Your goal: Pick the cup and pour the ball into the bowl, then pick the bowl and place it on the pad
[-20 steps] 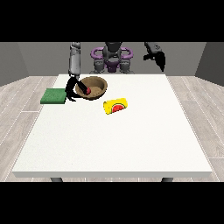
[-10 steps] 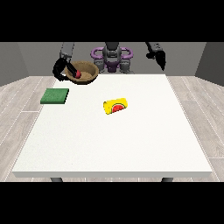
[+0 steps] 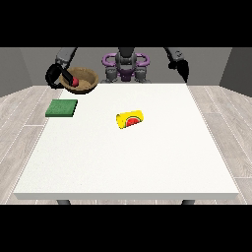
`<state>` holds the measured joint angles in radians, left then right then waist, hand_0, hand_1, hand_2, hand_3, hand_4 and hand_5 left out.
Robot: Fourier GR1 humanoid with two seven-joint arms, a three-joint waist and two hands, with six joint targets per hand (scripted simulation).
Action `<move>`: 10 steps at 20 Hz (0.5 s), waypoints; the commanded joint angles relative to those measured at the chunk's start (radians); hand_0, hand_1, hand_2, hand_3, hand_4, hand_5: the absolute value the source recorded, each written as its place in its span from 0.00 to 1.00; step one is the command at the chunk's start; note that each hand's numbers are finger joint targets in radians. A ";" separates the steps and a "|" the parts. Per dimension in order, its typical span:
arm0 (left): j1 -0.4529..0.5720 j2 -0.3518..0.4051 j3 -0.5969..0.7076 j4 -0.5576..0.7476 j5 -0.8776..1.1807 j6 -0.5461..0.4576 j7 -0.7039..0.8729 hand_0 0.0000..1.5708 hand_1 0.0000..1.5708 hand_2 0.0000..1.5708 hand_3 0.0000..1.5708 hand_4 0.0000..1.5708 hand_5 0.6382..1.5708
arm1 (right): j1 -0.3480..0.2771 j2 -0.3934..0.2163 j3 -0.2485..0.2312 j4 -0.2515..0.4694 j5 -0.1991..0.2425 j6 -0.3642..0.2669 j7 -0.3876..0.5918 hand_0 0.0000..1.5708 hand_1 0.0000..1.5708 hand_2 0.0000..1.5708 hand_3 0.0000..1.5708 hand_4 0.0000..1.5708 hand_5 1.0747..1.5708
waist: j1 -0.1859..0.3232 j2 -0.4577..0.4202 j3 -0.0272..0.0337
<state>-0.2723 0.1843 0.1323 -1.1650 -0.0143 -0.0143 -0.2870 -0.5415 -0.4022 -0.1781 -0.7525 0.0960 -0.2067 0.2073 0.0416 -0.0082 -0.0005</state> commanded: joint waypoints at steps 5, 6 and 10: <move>-0.062 0.213 0.192 -0.015 0.169 -0.168 0.002 0.00 0.00 0.00 0.00 0.84 0.97 | 0.049 -0.165 -0.116 0.044 -0.068 0.115 -0.146 1.00 1.00 1.00 0.00 0.59 1.00 | 0.033 0.101 0.0009; -0.080 0.264 0.253 0.010 0.219 -0.212 -0.046 0.00 0.00 0.00 0.00 0.84 0.99 | 0.075 -0.113 -0.118 0.036 -0.057 0.039 -0.225 1.00 1.00 1.00 0.00 0.56 1.00 | 0.041 0.167 0.0008; -0.080 0.390 0.339 0.093 0.278 -0.314 -0.062 0.00 0.00 0.00 0.00 0.81 1.00 | 0.046 -0.179 -0.144 0.040 -0.067 0.070 -0.216 1.00 1.00 1.00 0.00 0.52 1.00 | 0.056 0.189 0.0005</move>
<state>-0.3458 0.4758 0.3913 -1.1178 0.1997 -0.2439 -0.3288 -0.5010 -0.5519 -0.2954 -0.7224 0.0339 -0.1285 0.0376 0.0793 0.1405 0.0000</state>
